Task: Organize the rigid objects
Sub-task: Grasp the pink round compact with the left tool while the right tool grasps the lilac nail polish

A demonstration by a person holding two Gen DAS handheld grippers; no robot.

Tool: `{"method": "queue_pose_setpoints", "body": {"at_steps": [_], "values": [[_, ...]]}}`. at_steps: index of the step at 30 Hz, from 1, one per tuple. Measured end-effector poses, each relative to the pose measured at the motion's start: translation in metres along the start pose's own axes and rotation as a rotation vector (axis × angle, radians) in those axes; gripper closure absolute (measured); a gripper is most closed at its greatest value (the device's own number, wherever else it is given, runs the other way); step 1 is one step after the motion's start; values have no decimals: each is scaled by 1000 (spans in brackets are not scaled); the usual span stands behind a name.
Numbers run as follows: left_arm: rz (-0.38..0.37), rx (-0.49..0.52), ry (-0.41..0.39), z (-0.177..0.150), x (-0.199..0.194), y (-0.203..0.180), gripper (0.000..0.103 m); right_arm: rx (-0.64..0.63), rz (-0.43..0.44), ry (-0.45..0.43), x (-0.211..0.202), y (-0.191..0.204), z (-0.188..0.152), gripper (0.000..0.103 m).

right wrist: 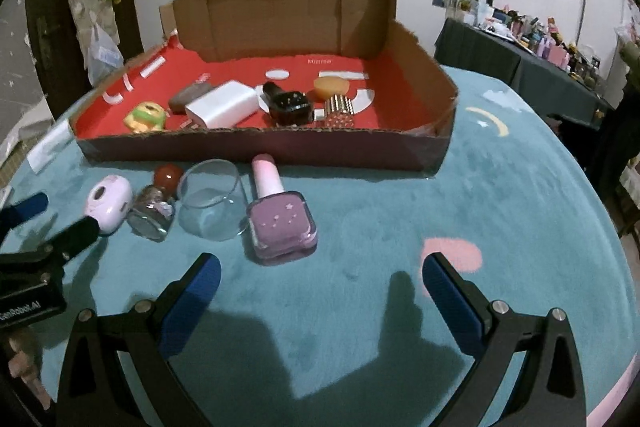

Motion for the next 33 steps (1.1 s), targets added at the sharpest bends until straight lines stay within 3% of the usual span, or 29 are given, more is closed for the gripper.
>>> {"method": "queue_pose_setpoints", "body": {"at_steps": [7,15,24,27,28,31,33], "values": [[-5,21,56,11,16,-4,0,7,40,74,14,-2,8,0],[-12,42,131,12,32,-4,0,-12,22,106,25,-6,18,0],[-17,62,123,15,31,5,0,-19,40,107,26,-12,20,0],[-35,75,120,19,32,0,2,-50,71,92,24,-8,23,13],[-45,84,119,20,32,-3,7,-61,78,88,24,-6,24,15],[-85,108,135,20,35,-10,37,-88,94,83,25,-1,27,29],[-106,112,128,20,33,-13,46,-104,110,73,25,4,29,37]]}}
Point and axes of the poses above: each gripper's, at about its wrist camera, not at the fingertips, and x roughly the way its jaws point, y to its left, z to its top, the point moved 3 cm from there along x, roughly the way its jaws point, and after that the axes turned 8 degrees about y, right-handed, at the moved point
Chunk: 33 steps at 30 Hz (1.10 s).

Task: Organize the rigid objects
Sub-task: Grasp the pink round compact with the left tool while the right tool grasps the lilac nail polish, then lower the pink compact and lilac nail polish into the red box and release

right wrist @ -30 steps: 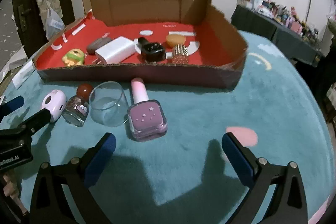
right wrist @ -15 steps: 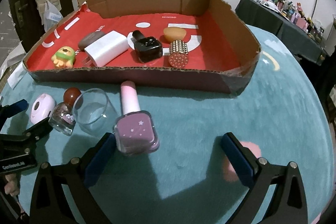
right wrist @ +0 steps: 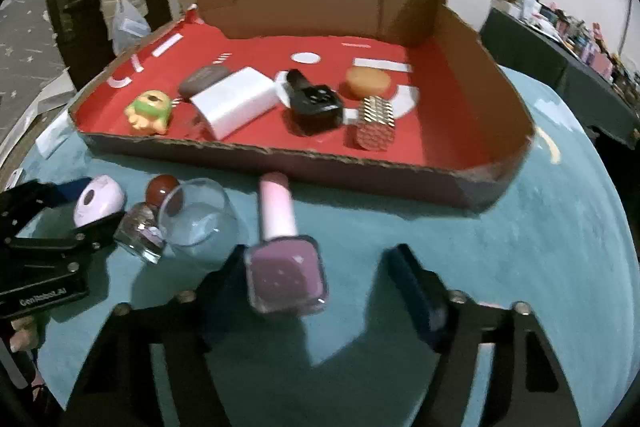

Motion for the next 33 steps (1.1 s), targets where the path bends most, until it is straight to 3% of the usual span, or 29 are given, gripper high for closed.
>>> {"method": "queue_pose_setpoints", "body": {"at_steps": [1,3,4,22,29,33], "values": [[-8,8,-2,0,-1,-2,54,-14,14,-7,1,3,1,46],[-14,19,-8,-1,-3,-4,57,-32,49,-15,1,6,3,61],[-18,21,-6,-1,-4,-4,57,-44,68,-18,0,8,3,63],[-68,50,-63,-1,-31,-9,57,-38,127,-72,-24,12,-8,64],[-131,70,-101,14,-51,-9,57,-41,180,-140,-50,13,4,64],[-206,104,-104,44,-61,-11,57,-50,214,-175,-64,10,30,64]]}}
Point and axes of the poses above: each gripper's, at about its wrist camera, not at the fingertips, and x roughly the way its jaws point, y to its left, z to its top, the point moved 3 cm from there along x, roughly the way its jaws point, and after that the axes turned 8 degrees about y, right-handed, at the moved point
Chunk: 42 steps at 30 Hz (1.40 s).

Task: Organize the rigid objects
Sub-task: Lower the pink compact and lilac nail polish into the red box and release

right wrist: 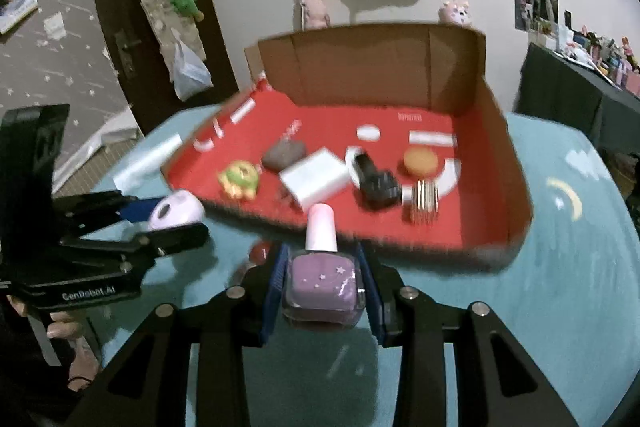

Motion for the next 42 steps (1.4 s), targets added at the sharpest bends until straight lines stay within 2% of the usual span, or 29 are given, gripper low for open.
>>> {"method": "queue_pose_setpoints", "body": {"at_steps": [6,9,15,19,23,34,42], "values": [[2,65,23,67,18,5,57,-3,-10,-16,13,-12,66,64],[-36,55,71,94,39,12,57,28,-12,27,38,-27,98,64],[-34,39,158,127,88,24,57,87,-33,150,100,-56,137,64],[-29,42,208,134,117,27,57,102,-60,220,133,-69,142,64],[-16,51,227,136,135,29,57,117,-74,262,152,-79,141,64],[43,66,259,135,163,28,57,103,-113,325,169,-86,139,65],[59,70,251,136,168,28,57,75,-131,335,172,-80,142,65]]}}
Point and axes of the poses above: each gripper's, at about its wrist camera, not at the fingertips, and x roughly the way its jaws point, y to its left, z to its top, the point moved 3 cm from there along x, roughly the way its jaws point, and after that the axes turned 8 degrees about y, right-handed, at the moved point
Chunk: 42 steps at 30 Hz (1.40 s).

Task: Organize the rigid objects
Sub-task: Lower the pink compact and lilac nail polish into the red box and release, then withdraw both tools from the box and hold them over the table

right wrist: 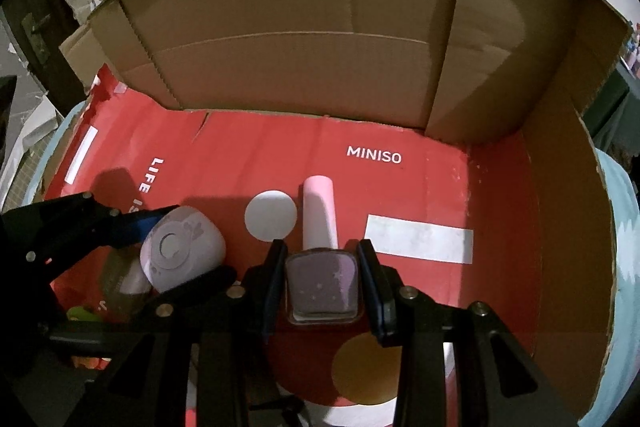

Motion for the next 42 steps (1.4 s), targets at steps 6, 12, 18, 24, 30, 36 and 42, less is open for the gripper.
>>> {"method": "queue_pose_setpoints", "body": {"at_steps": [6,12,18,24,30,36,42], "values": [[3,2,-1,1,0,1,57,-10,-8,1,7,11,-2,65],[6,3,-1,-1,-2,1,57,-20,-14,8,9,15,-1,64],[1,3,-2,-3,-3,1,56,-12,-6,10,10,12,1,64],[10,2,-12,-5,-7,-1,47,-2,8,11,8,6,2,64],[8,-20,-32,-6,-19,4,47,8,-3,-8,-3,-1,2,55],[25,-86,-103,-16,-47,14,36,15,-14,-62,-35,-3,-4,39],[14,-161,-220,-39,-94,19,26,5,-26,-153,-84,2,-22,23]]}}
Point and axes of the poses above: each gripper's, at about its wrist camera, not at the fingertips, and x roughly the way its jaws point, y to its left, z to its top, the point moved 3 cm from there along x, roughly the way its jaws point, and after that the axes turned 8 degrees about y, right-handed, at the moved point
